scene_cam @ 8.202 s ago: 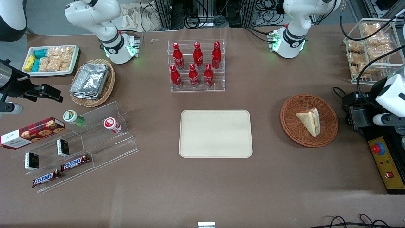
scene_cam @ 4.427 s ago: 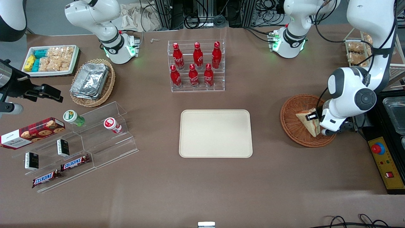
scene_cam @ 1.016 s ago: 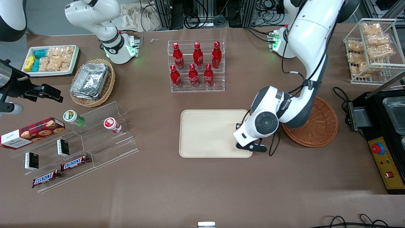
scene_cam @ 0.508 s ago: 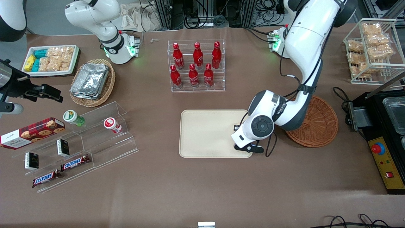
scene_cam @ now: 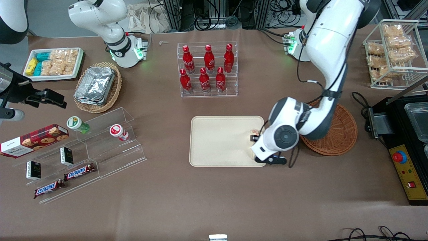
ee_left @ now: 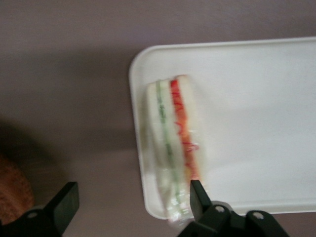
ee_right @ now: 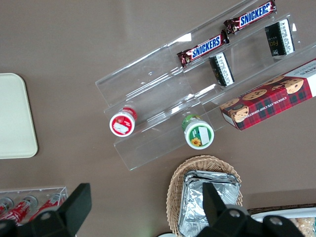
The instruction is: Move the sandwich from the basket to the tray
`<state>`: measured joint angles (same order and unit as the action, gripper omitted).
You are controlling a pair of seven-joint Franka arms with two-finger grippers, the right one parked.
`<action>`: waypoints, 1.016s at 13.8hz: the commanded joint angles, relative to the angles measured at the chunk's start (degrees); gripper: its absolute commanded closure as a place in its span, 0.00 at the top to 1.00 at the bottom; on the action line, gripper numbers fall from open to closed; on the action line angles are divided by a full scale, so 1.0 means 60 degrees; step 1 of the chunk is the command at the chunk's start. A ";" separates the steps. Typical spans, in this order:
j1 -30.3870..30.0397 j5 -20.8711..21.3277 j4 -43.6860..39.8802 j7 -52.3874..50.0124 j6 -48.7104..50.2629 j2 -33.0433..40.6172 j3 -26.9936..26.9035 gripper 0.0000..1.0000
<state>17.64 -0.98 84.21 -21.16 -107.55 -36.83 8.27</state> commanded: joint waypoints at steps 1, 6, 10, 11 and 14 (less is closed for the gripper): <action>-0.0521 0.0104 0.0014 0.0359 0.0871 0.1067 -0.0001 1.00; -0.1969 0.0134 -0.0016 0.2075 0.2101 0.2708 -0.0001 1.00; -0.2746 0.0396 -0.0089 0.2047 0.2324 0.3589 -0.0060 1.00; -0.2865 0.0397 -0.0292 0.2018 0.2353 0.3721 -0.0074 1.00; -0.3348 0.0252 -0.0965 0.2003 0.3011 0.3766 -0.0060 1.00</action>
<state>-0.64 0.56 81.46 -9.19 -92.26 -14.32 7.30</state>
